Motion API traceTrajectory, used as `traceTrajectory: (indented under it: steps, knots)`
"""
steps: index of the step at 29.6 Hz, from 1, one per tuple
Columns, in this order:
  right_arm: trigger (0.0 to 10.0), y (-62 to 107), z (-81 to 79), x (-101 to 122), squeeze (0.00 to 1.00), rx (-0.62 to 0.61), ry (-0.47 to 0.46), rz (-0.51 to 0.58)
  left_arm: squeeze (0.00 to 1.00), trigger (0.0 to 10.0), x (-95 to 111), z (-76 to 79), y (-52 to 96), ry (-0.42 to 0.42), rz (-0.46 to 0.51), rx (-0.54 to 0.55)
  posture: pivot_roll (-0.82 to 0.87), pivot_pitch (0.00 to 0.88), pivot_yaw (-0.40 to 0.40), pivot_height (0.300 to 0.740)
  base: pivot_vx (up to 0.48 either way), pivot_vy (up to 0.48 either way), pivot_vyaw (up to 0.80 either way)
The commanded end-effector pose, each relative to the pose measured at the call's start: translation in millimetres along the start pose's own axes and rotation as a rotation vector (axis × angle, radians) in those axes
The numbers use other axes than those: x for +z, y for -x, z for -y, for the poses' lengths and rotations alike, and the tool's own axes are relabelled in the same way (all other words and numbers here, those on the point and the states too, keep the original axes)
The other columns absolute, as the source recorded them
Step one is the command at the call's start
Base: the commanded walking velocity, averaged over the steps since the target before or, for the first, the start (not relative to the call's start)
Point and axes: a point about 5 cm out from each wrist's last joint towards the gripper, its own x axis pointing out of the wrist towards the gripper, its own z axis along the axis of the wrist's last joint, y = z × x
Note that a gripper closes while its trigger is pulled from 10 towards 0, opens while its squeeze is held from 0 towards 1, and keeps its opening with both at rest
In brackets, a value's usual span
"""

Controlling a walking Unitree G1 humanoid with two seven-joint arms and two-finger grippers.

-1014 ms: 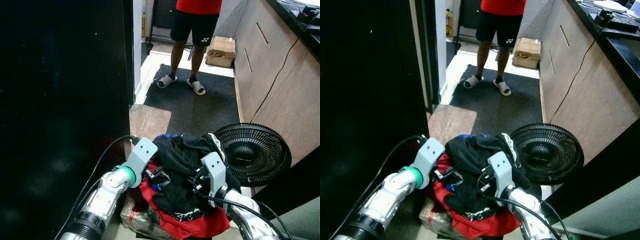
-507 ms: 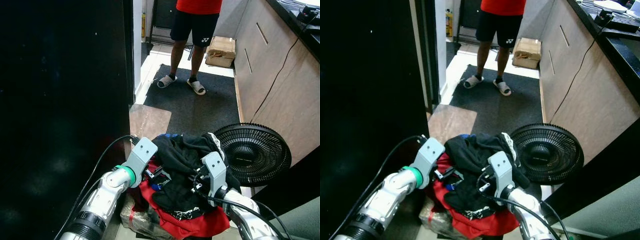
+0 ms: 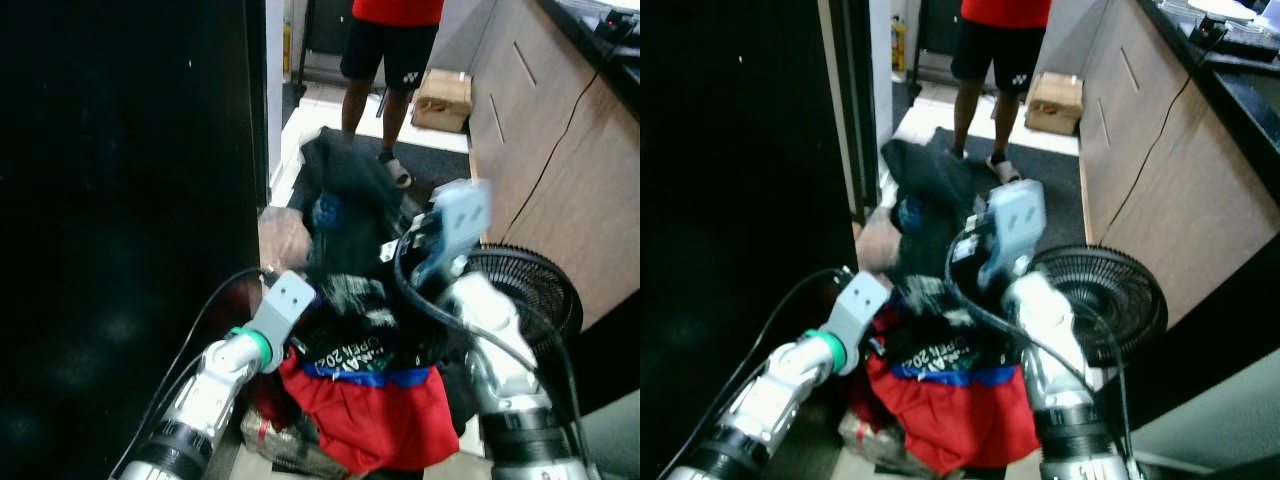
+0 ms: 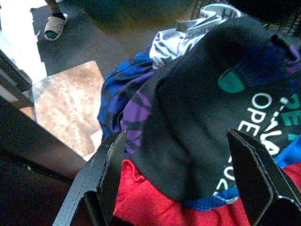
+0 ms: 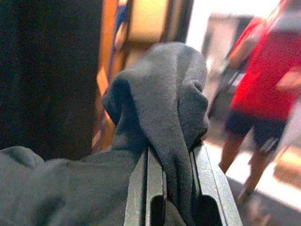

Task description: Clothes washing

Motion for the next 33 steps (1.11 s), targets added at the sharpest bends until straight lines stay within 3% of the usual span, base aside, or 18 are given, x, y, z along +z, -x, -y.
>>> traceTrajectory:
  steps: [1, 6, 10, 12, 13, 14, 16, 17, 21, 25, 33]
  knots:
    - [10.0, 1.4, 5.4, 10, 0.0, -0.036, 0.014, 0.052, 0.0, 10.0, -1, 1.1, -0.5, 0.001, -0.006, -0.002, 0.06, 0.068, -0.01, 0.74, 0.0, 0.0, 0.0]
    - [10.0, -11.4, 17.4, 40, 0.0, -0.103, 0.055, 0.151, 0.0, 10.0, 7, -0.4, -0.4, 0.023, 0.028, 0.008, 0.06, 0.065, -0.014, 0.74, 0.0, 0.0, 0.0]
    - [10.0, -13.4, 18.9, 45, 0.0, -0.107, 0.082, 0.163, 0.0, 10.0, 16, -0.7, 0.4, 0.052, 0.064, 0.013, 0.05, 0.062, -0.019, 0.74, 0.0, 0.0, 0.0]
    - [10.0, -4.0, 17.3, 24, 0.0, -0.096, 0.114, 0.07, 0.0, 10.0, 39, -4.1, 5.1, 0.117, 0.161, 0.042, 0.05, 0.061, -0.027, 0.74, 0.0, 0.0, 0.0]
    - [10.0, -4.0, 17.3, 24, 0.0, -0.096, 0.114, 0.07, 0.0, 10.0, 39, -4.1, 5.1, 0.117, 0.161, 0.042, 0.05, 0.061, -0.027, 0.74, 0.0, 0.0, 0.0]
    - [10.0, 7.3, 17.3, 7, 0.0, -0.108, 0.122, -0.006, 0.0, 10.0, 51, -8.2, 9.8, 0.153, 0.221, 0.08, 0.06, 0.059, -0.033, 0.74, 0.0, 0.0, 0.0]
    - [10.0, 7.3, 17.3, 7, 0.0, -0.108, 0.122, -0.006, 0.0, 10.0, 51, -8.2, 9.8, 0.153, 0.221, 0.08, 0.06, 0.059, -0.033, 0.74, 0.0, 0.0, 0.0]
    - [10.0, 16.7, 17.8, -5, 0.0, -0.124, 0.122, -0.058, 0.0, 10.0, 60, -12.1, 14.2, 0.175, 0.263, 0.114, 0.06, 0.058, -0.033, 0.74, 0.0, 0.0, 0.0]
    - [10.0, 22.0, 18.3, -11, 0.0, -0.137, 0.122, -0.085, 0.0, 10.0, 65, -14.5, 17.1, 0.187, 0.286, 0.135, 0.06, 0.058, -0.033, 0.74, 0.0, 0.0, 0.0]
    - [10.0, 40.8, 17.3, -18, 0.0, -0.218, 0.154, -0.118, 0.0, 10.0, 86, -35.9, 43.1, 0.177, 0.409, 0.346, 0.06, 0.029, -0.035, 0.74, 0.0, 0.0, 0.0]
    - [10.0, 41.5, 13.9, -23, 0.0, -0.211, 0.161, -0.132, 0.0, 10.0, 103, -47.8, 54.9, 0.194, 0.453, 0.424, 0.08, 0.0, -0.037, 0.74, 0.0, 0.0, 0.0]
